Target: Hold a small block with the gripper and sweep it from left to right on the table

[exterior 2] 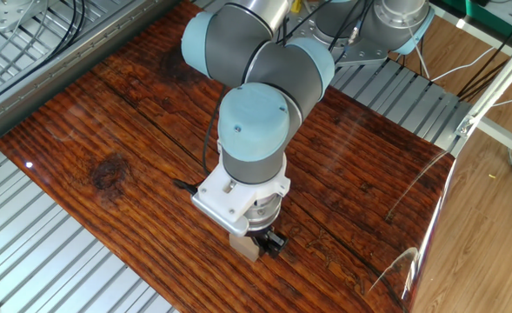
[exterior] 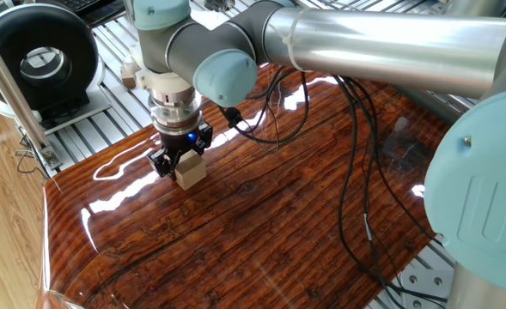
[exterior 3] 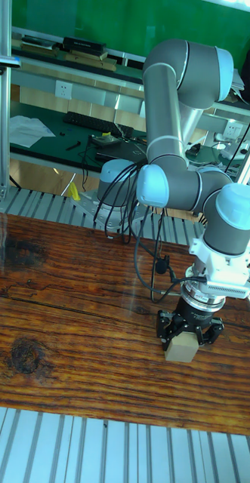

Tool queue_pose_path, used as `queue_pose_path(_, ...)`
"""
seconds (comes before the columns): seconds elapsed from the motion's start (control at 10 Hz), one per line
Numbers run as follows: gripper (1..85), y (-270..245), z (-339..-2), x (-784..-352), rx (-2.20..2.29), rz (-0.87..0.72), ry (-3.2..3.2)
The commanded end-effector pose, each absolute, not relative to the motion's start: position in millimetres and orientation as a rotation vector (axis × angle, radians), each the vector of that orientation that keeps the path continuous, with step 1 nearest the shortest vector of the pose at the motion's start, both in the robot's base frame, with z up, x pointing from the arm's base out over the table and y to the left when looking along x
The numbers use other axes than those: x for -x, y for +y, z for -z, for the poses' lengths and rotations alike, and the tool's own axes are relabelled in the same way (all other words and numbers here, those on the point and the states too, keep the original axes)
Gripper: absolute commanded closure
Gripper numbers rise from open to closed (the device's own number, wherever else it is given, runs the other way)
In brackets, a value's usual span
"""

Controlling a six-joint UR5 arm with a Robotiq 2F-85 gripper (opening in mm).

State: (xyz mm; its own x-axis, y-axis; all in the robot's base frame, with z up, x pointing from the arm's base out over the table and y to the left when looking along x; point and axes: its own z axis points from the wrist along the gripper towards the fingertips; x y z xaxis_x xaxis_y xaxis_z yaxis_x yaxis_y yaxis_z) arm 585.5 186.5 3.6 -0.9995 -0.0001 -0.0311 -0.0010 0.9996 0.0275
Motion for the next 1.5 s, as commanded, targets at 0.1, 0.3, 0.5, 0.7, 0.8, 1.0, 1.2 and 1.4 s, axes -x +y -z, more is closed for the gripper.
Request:
queue_pose_path(0.1,84.7,193.5,-5.2,-586.5,-0.028,-0.057,3.112)
queue_pose_path(0.3,84.7,195.8,-8.2,-585.6,-0.037,-0.059,3.115)
queue_pose_path(0.5,84.7,198.3,-6.1,-584.9,-0.040,-0.057,3.114)
queue_pose_path(0.7,84.7,205.0,-0.9,-586.7,-0.061,-0.031,3.106)
queue_pose_path(0.8,84.7,206.3,-1.4,-586.9,-0.063,-0.031,3.106)
queue_pose_path(1.0,84.7,206.1,-5.7,-585.0,-0.066,-0.043,3.109)
queue_pose_path(1.2,84.7,204.8,-9.0,-583.9,-0.061,-0.053,3.114)
queue_pose_path(1.4,84.7,205.4,-4.5,-584.8,-0.068,-0.036,3.112)
